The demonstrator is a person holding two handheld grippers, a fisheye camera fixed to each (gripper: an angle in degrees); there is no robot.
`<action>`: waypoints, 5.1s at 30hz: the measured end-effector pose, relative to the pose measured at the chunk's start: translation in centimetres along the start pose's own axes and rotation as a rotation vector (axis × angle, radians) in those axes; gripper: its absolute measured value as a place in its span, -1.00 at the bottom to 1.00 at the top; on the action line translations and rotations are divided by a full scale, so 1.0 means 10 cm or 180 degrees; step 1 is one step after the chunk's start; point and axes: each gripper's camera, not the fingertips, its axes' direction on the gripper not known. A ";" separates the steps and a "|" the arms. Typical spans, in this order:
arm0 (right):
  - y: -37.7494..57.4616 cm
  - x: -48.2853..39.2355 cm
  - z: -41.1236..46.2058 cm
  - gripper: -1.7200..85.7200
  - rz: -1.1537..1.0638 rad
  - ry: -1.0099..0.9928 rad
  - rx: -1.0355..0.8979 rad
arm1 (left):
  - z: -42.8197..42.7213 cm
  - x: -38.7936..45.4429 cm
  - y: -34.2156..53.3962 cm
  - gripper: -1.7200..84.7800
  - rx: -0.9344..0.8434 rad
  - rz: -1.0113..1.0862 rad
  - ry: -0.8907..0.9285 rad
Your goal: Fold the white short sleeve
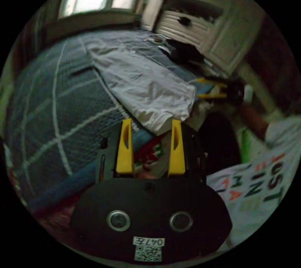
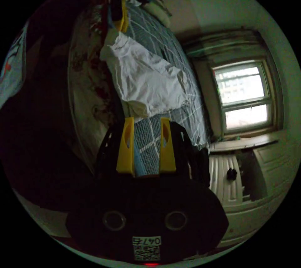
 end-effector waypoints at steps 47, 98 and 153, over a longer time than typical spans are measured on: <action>-0.21 0.20 -1.21 -0.94 -0.0502 -0.0774 0.0751 | 0.19 2.99 0.10 -0.57 -0.0528 0.3093 -0.0940; 0.55 0.55 -0.98 -0.94 -0.0347 -0.0235 0.0377 | -0.73 0.92 -1.32 -0.97 -0.0476 0.2133 -0.0525; 2.42 0.92 2.37 -0.77 0.2109 -0.2774 0.0658 | -0.99 -1.85 -2.36 -0.78 -0.0404 0.0868 0.0492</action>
